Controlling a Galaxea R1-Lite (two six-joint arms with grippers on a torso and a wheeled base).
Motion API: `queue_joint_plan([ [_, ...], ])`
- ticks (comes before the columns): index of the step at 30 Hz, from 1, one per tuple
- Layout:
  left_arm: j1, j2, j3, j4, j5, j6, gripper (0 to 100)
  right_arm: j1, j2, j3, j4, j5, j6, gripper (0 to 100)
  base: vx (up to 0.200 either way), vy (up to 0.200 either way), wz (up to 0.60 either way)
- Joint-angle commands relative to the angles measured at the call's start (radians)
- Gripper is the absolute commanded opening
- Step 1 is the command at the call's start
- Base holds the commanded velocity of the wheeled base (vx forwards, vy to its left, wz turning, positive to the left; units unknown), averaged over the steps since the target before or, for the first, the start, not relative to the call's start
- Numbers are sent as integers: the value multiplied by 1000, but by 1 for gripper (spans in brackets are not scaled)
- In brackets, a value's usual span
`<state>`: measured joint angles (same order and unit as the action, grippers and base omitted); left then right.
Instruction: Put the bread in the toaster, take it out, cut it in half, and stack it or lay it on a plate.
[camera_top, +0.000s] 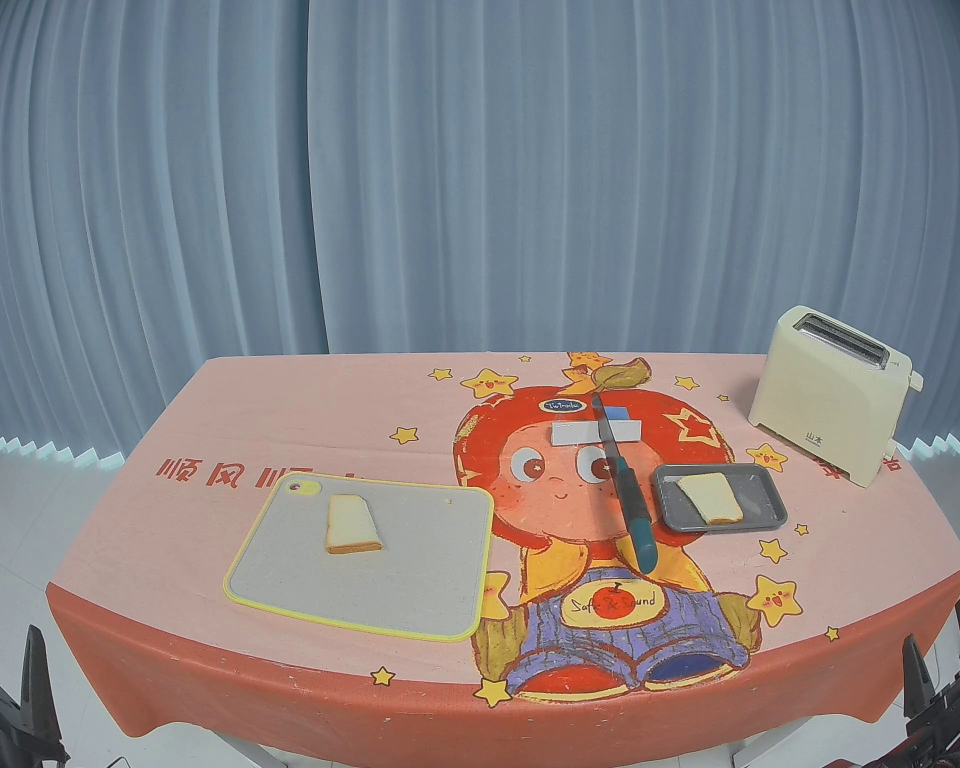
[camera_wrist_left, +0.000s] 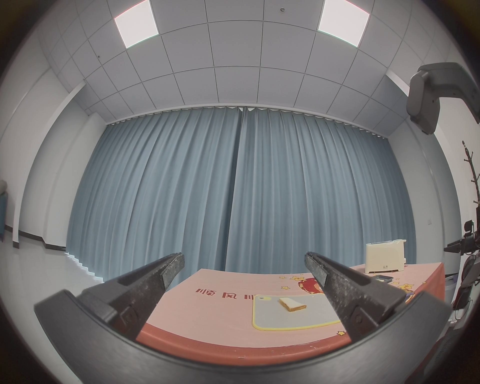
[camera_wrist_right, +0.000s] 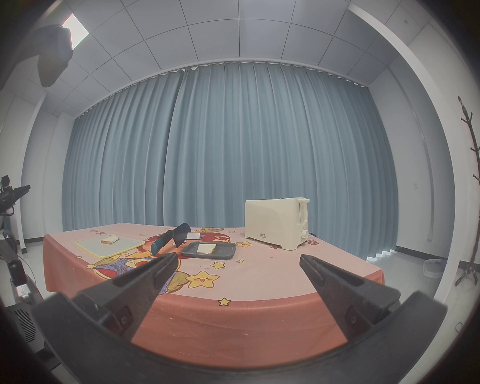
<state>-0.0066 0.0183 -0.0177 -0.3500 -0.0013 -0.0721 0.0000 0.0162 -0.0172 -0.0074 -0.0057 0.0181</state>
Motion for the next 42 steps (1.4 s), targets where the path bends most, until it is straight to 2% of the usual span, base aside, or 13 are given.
queue_joint_plan([
  [1,0,2,18,2,-32,3,100,0,-16,17,0,0,0,100,0,0,0],
  [14,0,2,18,52,-40,11,100,0,-16,17,0,0,0,100,0,0,0],
  [27,-1,-1,16,16,-42,9,100,0,-16,17,0,0,0,100,0,0,0],
  [30,13,38,15,-52,-42,9,100,0,-16,17,0,0,0,100,0,0,0],
  [33,14,207,18,-224,-45,6,100,0,-16,17,0,0,0,100,0,0,0],
  [35,14,264,18,-271,-55,6,100,0,-16,17,0,0,0,100,0,0,0],
  [39,14,365,18,-307,-86,9,100,0,-16,17,0,0,0,100,0,0,0],
  [42,16,434,15,-319,-88,8,100,0,-16,17,0,0,0,100,0,0,0],
])
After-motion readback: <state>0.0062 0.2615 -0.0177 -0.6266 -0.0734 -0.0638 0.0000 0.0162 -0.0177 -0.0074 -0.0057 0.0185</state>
